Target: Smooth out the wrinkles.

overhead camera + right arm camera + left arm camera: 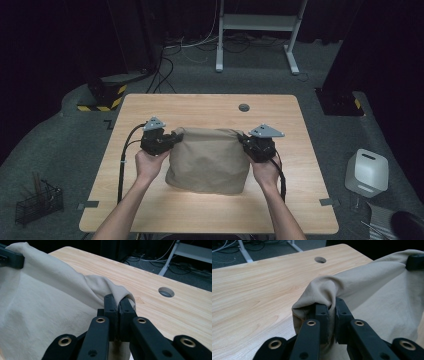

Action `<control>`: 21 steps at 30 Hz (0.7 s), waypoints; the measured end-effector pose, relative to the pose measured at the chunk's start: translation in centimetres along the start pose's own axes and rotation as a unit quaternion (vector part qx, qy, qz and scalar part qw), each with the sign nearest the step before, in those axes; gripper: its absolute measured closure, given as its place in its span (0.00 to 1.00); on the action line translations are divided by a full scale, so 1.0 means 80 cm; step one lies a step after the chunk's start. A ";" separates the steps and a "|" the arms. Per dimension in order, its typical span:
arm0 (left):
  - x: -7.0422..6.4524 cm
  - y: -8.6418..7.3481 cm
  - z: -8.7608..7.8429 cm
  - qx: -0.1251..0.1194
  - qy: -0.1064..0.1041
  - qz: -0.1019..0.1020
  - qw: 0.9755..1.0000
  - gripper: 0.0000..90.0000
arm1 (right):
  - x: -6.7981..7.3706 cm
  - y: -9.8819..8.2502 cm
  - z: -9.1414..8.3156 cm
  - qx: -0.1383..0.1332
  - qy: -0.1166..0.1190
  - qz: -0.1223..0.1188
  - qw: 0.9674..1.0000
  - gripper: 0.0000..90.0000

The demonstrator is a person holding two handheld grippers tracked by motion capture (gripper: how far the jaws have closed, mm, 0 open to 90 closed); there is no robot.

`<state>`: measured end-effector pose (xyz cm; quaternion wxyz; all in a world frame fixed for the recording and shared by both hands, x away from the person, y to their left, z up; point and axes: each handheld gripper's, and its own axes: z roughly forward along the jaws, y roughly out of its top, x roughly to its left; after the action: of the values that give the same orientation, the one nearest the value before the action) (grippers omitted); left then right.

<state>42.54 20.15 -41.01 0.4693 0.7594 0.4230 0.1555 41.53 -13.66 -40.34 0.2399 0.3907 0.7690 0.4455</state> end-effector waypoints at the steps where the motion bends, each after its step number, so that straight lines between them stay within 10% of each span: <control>1: 0.002 0.000 0.001 0.002 0.001 -0.002 1.000 0.93 | 0.000 0.000 0.001 0.001 0.003 0.002 1.000 0.97; 21: 0.015 0.000 0.022 0.023 0.010 -0.006 1.000 0.93 | -0.013 -0.005 0.029 0.018 0.007 0.015 1.000 0.97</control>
<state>44.35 20.07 -42.13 0.4487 0.7656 0.4357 0.1507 43.68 -13.44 -41.79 0.2207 0.4027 0.7727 0.4382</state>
